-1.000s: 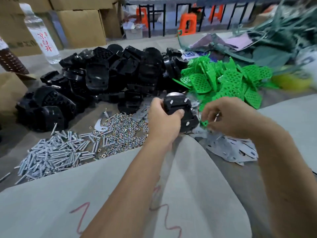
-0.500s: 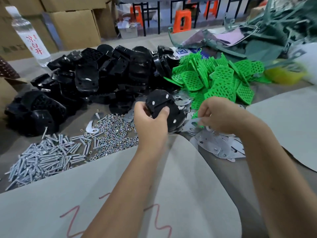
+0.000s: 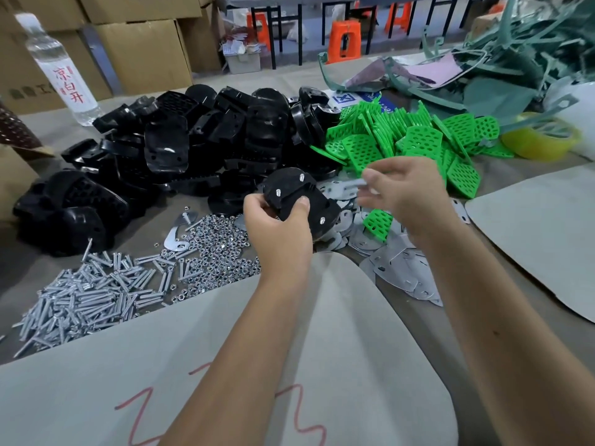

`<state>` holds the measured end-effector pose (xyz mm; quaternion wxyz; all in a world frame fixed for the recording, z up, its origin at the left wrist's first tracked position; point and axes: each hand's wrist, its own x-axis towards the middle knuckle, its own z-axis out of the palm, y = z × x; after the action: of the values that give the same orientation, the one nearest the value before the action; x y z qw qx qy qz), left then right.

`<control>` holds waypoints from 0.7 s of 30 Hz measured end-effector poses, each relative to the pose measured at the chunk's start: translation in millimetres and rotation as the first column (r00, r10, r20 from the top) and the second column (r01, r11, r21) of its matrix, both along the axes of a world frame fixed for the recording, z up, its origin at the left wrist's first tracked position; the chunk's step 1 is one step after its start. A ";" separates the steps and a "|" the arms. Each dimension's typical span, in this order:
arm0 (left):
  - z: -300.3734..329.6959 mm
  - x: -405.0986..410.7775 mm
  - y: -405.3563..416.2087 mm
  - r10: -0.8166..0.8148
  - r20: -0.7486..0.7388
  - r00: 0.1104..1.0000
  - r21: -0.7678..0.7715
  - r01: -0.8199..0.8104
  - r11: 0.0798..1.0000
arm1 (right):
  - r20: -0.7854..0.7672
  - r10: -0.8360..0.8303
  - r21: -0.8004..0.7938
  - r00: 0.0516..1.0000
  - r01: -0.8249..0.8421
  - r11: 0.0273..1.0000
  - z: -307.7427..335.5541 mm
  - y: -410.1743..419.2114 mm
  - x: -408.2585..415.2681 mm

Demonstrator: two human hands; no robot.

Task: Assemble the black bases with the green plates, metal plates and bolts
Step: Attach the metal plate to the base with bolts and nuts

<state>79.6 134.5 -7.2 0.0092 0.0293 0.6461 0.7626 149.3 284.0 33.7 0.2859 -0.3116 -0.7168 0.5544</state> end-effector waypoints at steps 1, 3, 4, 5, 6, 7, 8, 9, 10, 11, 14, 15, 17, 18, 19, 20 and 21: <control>-1.5 -0.8 0.3 0.009 -0.003 1.000 -0.004 -0.009 1.000 | 0.107 0.033 0.146 0.994 -0.049 0.988 -0.9 1.2 -1.9; -4.0 -1.5 1.7 0.012 -0.019 1.000 -0.011 -0.013 1.000 | 0.314 -0.006 0.436 0.949 -0.138 0.889 4.9 3.8 2.1; -4.6 -1.3 2.6 0.006 -0.033 0.999 -0.016 -0.007 1.000 | 0.403 -0.010 0.479 0.915 -0.202 0.854 10.6 6.4 7.2; -4.9 -1.0 3.5 -0.006 -0.048 0.999 -0.021 0.005 1.000 | 0.491 0.014 0.468 0.871 -0.277 0.839 15.1 10.5 13.2; -5.2 -0.3 4.7 -0.022 -0.059 0.998 -0.024 0.021 1.000 | 0.585 0.038 0.440 0.810 -0.357 0.824 19.7 13.3 19.8; -5.3 0.8 6.5 -0.040 -0.066 0.997 -0.026 0.038 0.999 | 0.673 0.051 0.411 0.738 -0.431 0.803 23.4 15.6 26.4; -5.5 2.0 8.5 -0.054 -0.071 0.996 -0.028 0.052 0.998 | 0.750 0.055 0.382 0.659 -0.499 0.778 26.6 16.8 32.0; -5.5 3.4 10.5 -0.066 -0.075 0.995 -0.030 0.064 0.998 | 0.807 0.053 0.351 0.588 -0.550 0.758 28.7 16.8 36.0; -5.4 5.0 13.1 -0.078 -0.076 0.994 -0.032 0.076 0.997 | 0.848 0.045 0.324 0.528 -0.583 0.745 30.1 15.8 39.4; -5.3 6.7 15.4 -0.088 -0.073 0.993 -0.033 0.086 0.996 | 0.868 0.039 0.309 0.495 -0.601 0.737 30.2 14.8 40.4; -5.1 10.3 21.0 -0.100 -0.053 0.994 -0.029 0.099 0.995 | 0.857 0.070 0.299 0.511 -0.604 0.739 26.6 14.6 37.9; -4.9 10.5 22.0 -0.102 -0.050 0.994 -0.034 0.100 0.994 | 0.835 0.082 0.310 0.544 -0.589 0.746 25.4 15.2 37.7; -5.0 9.7 22.3 -0.108 -0.046 0.993 -0.046 0.106 0.993 | 0.772 0.082 0.358 0.631 -0.538 0.763 22.6 18.3 38.9; -5.2 9.0 22.0 -0.109 -0.044 0.993 -0.047 0.107 0.993 | 0.743 0.085 0.370 0.664 -0.512 0.775 21.3 20.5 40.2; -5.3 8.7 21.7 -0.106 -0.040 0.994 -0.046 0.104 0.993 | 0.727 0.104 0.357 0.679 -0.502 0.788 20.9 21.4 41.9; -5.7 8.2 21.6 -0.100 -0.037 0.994 -0.046 0.098 0.994 | 0.729 0.144 0.319 0.669 -0.519 0.793 21.0 21.0 43.4; -6.0 8.0 21.5 -0.093 -0.034 0.995 -0.045 0.091 0.995 | 0.752 0.190 0.274 0.632 -0.561 0.781 21.5 19.7 44.1</control>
<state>87.6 156.0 -13.2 0.0334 0.0725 0.6607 0.7464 193.4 303.7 55.2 -0.0595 -0.2495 -0.9342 0.2479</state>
